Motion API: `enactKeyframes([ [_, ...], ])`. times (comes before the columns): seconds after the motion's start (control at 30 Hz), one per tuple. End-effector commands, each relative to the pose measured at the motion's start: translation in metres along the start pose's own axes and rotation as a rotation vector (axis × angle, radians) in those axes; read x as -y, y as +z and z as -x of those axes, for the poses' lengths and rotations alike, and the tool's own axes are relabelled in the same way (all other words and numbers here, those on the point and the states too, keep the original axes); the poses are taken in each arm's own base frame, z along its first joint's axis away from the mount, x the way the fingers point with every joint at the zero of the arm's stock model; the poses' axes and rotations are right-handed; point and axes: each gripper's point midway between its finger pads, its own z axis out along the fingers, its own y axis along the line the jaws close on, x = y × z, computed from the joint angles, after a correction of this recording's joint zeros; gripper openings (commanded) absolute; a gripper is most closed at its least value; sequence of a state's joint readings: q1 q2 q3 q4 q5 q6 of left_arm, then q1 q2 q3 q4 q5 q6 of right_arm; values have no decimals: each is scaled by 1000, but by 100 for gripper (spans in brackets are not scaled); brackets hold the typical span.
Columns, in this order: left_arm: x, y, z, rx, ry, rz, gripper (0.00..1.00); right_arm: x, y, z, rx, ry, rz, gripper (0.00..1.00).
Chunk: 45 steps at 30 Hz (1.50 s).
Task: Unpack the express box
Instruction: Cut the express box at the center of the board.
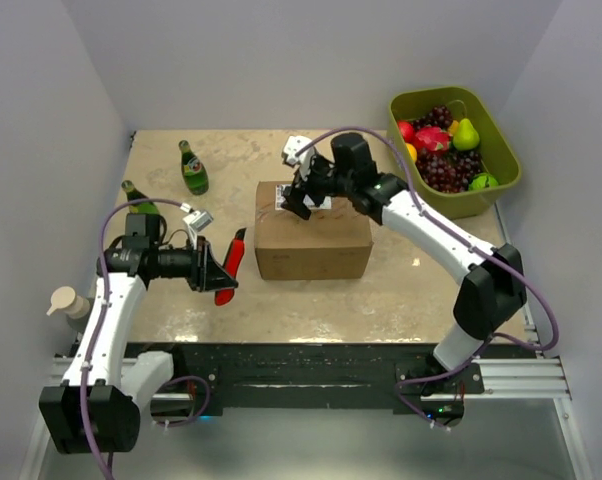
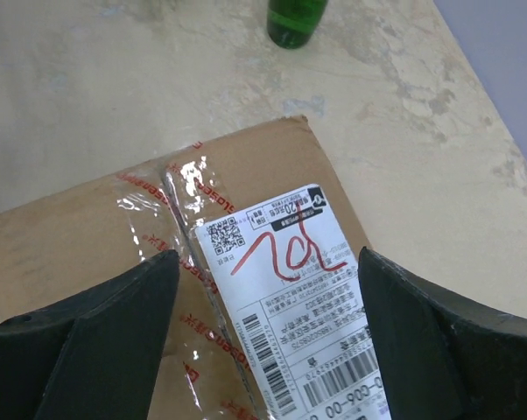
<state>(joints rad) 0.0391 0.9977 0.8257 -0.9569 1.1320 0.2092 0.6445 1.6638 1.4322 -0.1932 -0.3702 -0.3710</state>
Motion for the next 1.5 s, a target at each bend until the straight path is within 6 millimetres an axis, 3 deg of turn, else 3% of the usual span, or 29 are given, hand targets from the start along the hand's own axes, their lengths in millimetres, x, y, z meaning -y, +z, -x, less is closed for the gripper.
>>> enactKeyframes([
  [0.0,-30,1,20,32,148,89,0,-23,-37,51,106,-115,270,88],
  [0.03,-30,0,27,30,157,93,0,-27,-48,75,157,-215,318,89],
  [0.07,-33,2,28,25,134,83,0,-37,-53,78,161,-219,381,89],
  [0.1,-34,6,26,0,105,36,0,-61,-56,69,131,-171,503,89],
  [0.13,-32,7,32,-11,125,23,0,-66,-62,81,152,-210,532,89],
  [0.2,-33,10,37,-18,132,-5,0,-91,-65,72,100,-189,633,90],
  [0.27,-28,12,47,-10,187,-15,0,-96,-57,71,90,-169,657,90],
  [0.43,-20,20,48,-55,306,-42,0,-109,-39,83,126,-110,713,91],
  [0.6,-14,22,49,-92,391,-45,0,-113,-17,72,91,-76,717,87],
  [1.03,-9,25,50,-112,417,-29,0,-130,-19,74,102,2,798,72],
  [1.17,-6,23,58,-94,444,-24,0,-138,-17,62,69,19,803,53],
  [1.2,-5,23,60,-91,451,-22,0,-138,-16,60,63,26,801,38],
  [1.27,-5,22,61,-90,469,-22,0,-139,-15,55,46,40,793,21],
  [1.3,-2,21,61,-88,473,-27,0,-138,-14,54,44,40,787,5],
  [1.33,-1,21,62,-84,477,-31,0,-139,-14,52,35,52,785,0],
  [1.43,2,20,63,-68,483,-38,0,-134,-13,51,21,94,747,0],
  [1.47,7,19,65,-49,475,-34,5,-123,-10,57,51,106,720,0],
])
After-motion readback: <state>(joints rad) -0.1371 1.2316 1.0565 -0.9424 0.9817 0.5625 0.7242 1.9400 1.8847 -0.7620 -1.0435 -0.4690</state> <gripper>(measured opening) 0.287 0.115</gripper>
